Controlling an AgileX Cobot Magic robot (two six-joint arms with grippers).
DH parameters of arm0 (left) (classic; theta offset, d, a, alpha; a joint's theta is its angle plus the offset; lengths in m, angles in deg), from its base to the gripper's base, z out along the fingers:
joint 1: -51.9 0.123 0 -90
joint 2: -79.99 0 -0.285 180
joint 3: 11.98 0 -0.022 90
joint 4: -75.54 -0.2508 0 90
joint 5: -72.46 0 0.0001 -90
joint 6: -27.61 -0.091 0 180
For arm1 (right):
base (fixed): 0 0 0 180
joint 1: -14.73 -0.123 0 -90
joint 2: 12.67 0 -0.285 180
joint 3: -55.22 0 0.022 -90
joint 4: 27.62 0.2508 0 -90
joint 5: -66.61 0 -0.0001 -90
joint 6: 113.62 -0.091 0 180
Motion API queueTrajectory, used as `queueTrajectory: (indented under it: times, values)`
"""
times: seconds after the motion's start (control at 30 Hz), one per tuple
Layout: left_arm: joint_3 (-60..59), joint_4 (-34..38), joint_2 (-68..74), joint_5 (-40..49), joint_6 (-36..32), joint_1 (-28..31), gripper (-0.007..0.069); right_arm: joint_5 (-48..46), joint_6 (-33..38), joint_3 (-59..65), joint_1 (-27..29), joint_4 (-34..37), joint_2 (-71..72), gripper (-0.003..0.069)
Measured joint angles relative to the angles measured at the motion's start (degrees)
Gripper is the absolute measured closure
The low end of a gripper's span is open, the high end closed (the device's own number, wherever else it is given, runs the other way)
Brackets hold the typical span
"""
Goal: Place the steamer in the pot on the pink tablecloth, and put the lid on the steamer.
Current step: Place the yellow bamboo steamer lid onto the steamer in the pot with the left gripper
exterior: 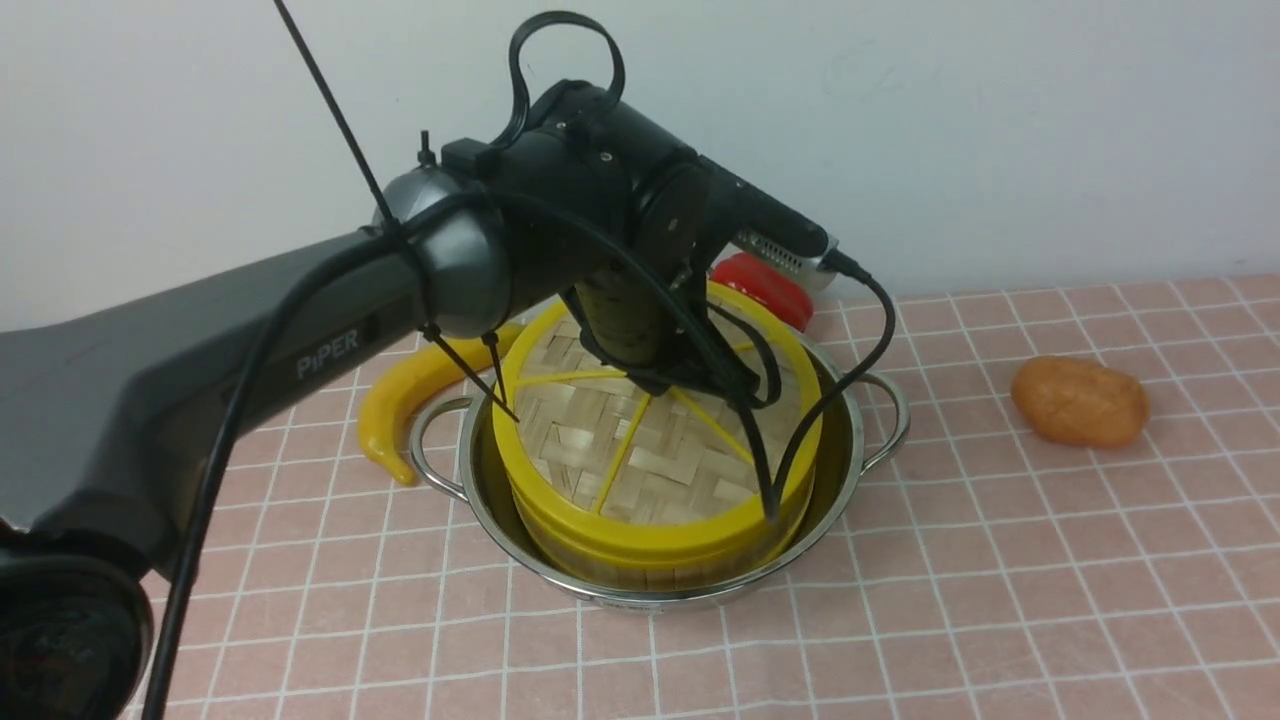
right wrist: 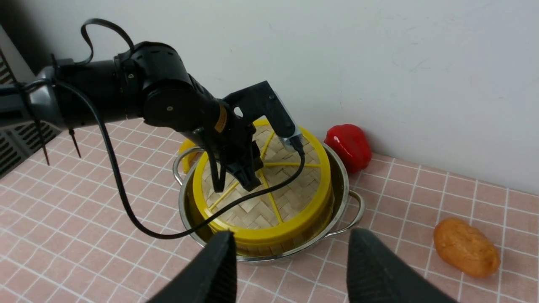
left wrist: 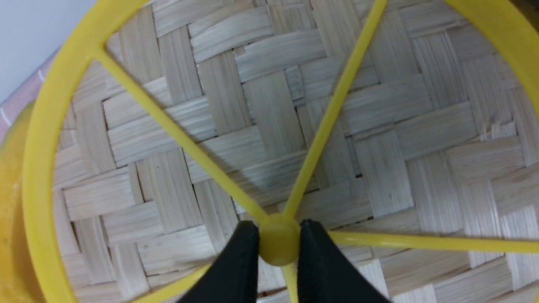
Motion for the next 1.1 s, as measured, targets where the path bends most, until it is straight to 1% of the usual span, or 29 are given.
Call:
queueTrajectory:
  times: [0.27, 0.57, 0.93, 1.1]
  values:
    - [0.00, 0.00, 0.00, -0.05, 0.24, 0.00, 0.0519, 0.00, 0.00, 0.00, 0.00, 0.49, 0.00, 0.0294]
    - [0.06, 0.27, 1.03, 0.14, 1.70, 1.88, 0.0519, 0.00, -0.03, 0.00, 0.00, 1.18, 0.00, 0.0294]
    - [0.06, 0.44, 1.03, 0.14, 1.70, 1.78, 0.0519, 0.00, -0.03, 0.00, 0.00, 1.18, 0.00, 0.0294]
    - [2.36, 0.59, 1.30, 1.92, 1.70, 1.73, 0.0519, 0.05, -0.03, 0.00, 0.00, 1.18, 0.00, 0.0294]
